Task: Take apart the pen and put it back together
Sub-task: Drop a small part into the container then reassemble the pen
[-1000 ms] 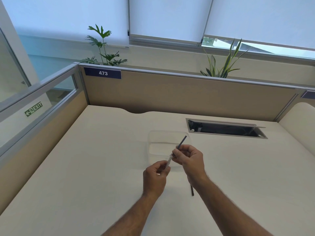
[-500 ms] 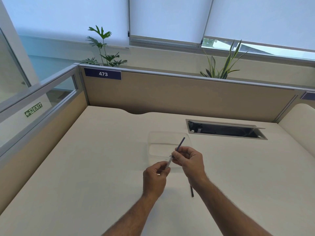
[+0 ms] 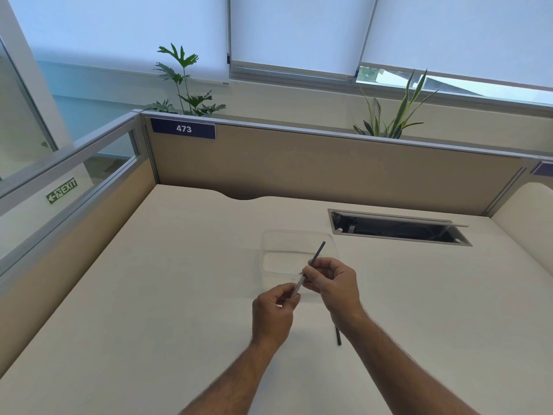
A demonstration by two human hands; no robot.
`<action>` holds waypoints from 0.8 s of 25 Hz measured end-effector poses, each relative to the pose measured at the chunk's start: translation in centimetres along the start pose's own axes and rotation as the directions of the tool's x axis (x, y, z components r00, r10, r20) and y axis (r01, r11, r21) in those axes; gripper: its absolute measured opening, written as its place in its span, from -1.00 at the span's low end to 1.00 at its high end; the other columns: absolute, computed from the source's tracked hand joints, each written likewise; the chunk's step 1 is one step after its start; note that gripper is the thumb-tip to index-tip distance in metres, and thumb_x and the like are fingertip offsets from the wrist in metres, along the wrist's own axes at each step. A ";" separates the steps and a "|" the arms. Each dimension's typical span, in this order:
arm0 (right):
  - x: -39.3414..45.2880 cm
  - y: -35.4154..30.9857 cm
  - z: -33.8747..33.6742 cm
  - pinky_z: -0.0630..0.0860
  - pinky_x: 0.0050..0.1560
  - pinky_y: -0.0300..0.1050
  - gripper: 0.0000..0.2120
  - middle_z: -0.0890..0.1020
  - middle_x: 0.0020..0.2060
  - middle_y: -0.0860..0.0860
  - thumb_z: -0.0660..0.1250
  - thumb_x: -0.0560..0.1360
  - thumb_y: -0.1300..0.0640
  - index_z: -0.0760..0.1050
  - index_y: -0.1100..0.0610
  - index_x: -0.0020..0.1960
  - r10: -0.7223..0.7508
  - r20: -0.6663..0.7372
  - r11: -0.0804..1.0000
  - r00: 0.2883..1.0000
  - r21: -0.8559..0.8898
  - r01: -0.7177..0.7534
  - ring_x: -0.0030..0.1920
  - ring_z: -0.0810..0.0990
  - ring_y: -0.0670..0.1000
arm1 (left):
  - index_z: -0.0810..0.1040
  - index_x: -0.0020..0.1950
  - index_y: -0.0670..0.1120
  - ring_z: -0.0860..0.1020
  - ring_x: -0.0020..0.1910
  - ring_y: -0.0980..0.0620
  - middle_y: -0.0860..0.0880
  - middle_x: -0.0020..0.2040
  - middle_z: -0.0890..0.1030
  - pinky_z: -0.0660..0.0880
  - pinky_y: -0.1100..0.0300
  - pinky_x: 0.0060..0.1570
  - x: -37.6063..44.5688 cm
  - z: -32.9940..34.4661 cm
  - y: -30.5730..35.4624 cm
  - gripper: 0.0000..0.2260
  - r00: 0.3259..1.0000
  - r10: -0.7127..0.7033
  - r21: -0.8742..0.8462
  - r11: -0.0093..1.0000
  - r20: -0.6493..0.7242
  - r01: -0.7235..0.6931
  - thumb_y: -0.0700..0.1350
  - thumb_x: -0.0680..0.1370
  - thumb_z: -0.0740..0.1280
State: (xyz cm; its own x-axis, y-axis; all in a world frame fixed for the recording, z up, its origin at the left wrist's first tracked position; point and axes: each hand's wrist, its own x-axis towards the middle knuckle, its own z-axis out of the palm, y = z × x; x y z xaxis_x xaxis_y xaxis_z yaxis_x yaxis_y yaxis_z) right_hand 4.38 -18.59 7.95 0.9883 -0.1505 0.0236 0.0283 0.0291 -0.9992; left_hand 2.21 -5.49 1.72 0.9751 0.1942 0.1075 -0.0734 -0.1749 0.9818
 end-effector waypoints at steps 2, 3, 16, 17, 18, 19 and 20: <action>0.0 0.1 0.0 0.70 -0.12 -0.01 -0.92 0.73 -0.18 0.20 0.46 0.47 0.34 0.64 0.24 -0.04 0.005 0.002 1.000 1.000 0.002 -0.005 -0.16 0.74 0.16 | 0.70 0.08 -0.02 0.67 -0.16 0.17 0.18 -0.14 0.71 0.64 0.16 -0.11 -0.1 0.0 0.0 -0.80 1.000 0.009 0.003 1.000 0.000 -0.009 -0.20 0.47 0.49; 0.0 0.0 0.0 0.70 -0.12 -0.01 -0.92 0.74 -0.18 0.20 0.46 0.47 0.33 0.64 0.24 -0.04 0.012 0.006 1.000 1.000 -0.002 -0.011 -0.16 0.74 0.15 | 0.70 0.08 -0.02 0.66 -0.15 0.18 0.20 -0.14 0.70 0.64 0.18 -0.12 -0.1 0.0 0.0 -0.79 1.000 0.013 0.006 1.000 -0.001 -0.013 -0.20 0.47 0.49; -0.7 0.7 -0.6 0.65 -0.19 -0.10 -0.90 0.74 -0.19 0.09 0.55 0.40 0.22 0.68 0.15 -0.10 0.117 0.111 0.990 0.987 -0.092 -0.107 -0.15 0.73 0.03 | 0.70 0.04 0.05 0.67 -0.13 0.23 0.22 -0.15 0.72 0.64 0.22 -0.13 -0.2 0.0 0.4 -0.86 0.999 0.040 -0.037 0.999 0.019 -0.039 -0.12 0.50 0.47; -0.8 0.8 -0.7 0.66 -0.18 -0.08 -0.88 0.74 -0.17 0.10 0.56 0.40 0.20 0.68 0.15 -0.08 0.121 0.113 0.990 0.986 -0.089 -0.111 -0.14 0.73 0.03 | 0.70 0.03 0.06 0.67 -0.13 0.23 0.23 -0.16 0.72 0.63 0.22 -0.14 -0.2 -0.1 0.5 -0.86 0.999 0.036 -0.039 0.999 0.019 -0.036 -0.12 0.50 0.47; -0.8 0.9 -0.9 0.66 -0.19 -0.08 -0.86 0.74 -0.16 0.11 0.56 0.40 0.18 0.68 0.15 -0.06 0.126 0.106 0.990 0.986 -0.083 -0.117 -0.13 0.73 0.03 | 0.70 0.01 0.07 0.67 -0.14 0.23 0.24 -0.17 0.72 0.63 0.22 -0.15 -0.2 -0.1 0.5 -0.86 0.999 0.031 -0.039 0.999 0.014 -0.030 -0.14 0.50 0.47; -0.8 1.0 -1.1 0.66 -0.20 -0.08 -0.86 0.74 -0.16 0.10 0.56 0.41 0.17 0.68 0.14 -0.05 0.131 0.087 0.989 0.988 -0.078 -0.124 -0.13 0.73 0.03 | 0.70 0.00 0.07 0.67 -0.15 0.22 0.25 -0.18 0.71 0.63 0.21 -0.15 -0.2 -0.2 0.5 -0.85 1.000 0.026 -0.037 0.999 0.006 -0.026 -0.16 0.49 0.47; -0.7 1.1 -1.5 0.66 -0.22 -0.09 -0.87 0.75 -0.18 0.08 0.55 0.41 0.17 0.68 0.13 -0.05 0.135 0.058 0.988 0.989 -0.080 -0.130 -0.15 0.73 0.03 | 0.70 -0.02 0.10 0.67 -0.16 0.22 0.24 -0.18 0.71 0.62 0.21 -0.15 -0.1 -0.2 0.5 -0.83 1.000 0.022 -0.034 0.999 -0.001 -0.022 -0.18 0.49 0.47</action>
State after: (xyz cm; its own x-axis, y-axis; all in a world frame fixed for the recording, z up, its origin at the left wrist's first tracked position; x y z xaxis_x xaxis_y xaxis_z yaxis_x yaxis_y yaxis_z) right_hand 3.47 -19.91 6.81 0.9901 -0.0874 -0.1095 -0.1126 -0.0305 -0.9932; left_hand 1.99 -5.39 2.27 0.9730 0.1911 0.1293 -0.1021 -0.1459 0.9840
